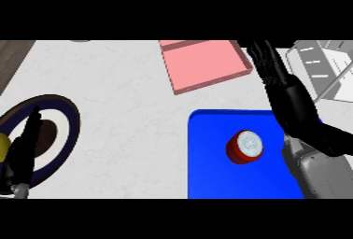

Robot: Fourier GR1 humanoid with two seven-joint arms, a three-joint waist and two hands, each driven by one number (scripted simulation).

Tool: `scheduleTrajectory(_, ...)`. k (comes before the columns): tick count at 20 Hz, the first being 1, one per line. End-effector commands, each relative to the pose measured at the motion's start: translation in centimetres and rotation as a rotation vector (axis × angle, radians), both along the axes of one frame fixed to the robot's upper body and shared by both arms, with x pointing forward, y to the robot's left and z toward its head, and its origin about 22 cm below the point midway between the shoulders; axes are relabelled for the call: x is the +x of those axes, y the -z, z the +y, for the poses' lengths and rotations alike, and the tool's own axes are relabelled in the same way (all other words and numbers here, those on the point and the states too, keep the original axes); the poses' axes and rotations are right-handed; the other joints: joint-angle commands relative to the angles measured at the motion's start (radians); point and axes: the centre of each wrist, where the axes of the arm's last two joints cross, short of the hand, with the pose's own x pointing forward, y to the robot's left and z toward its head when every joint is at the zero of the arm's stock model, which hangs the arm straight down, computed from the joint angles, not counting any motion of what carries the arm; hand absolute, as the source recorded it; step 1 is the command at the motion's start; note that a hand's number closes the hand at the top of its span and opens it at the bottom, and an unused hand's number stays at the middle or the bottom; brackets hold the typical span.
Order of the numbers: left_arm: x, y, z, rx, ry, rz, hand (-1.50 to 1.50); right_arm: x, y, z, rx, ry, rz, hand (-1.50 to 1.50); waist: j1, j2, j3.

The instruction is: Pick the can from the tray and place it in the tiered basket

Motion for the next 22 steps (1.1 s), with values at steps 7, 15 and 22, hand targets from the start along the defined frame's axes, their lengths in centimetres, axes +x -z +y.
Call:
scheduleTrajectory(7, 2.8, -2.5, -7.2, -0.175, 0.193, -0.176, 0.00, 1.6, 4.8, -0.5, 0.779, -0.130, 0.234, 1.50, -0.061, 0.048, 0.048)
scheduleTrajectory(15, 3.9, -3.8, -13.2, -0.261, 0.329, -0.222, 0.00, 3.8, 7.3, -6.1, 0.435, -0.868, 0.480, -1.50, 0.011, 0.014, 0.005)
scheduleTrajectory(22, 4.0, -3.5, -14.0, -0.261, 0.321, -0.208, 0.00, 5.6, -2.9, -17.1, -0.020, -0.922, 0.284, -1.50, 0.014, 0.005, 0.001)
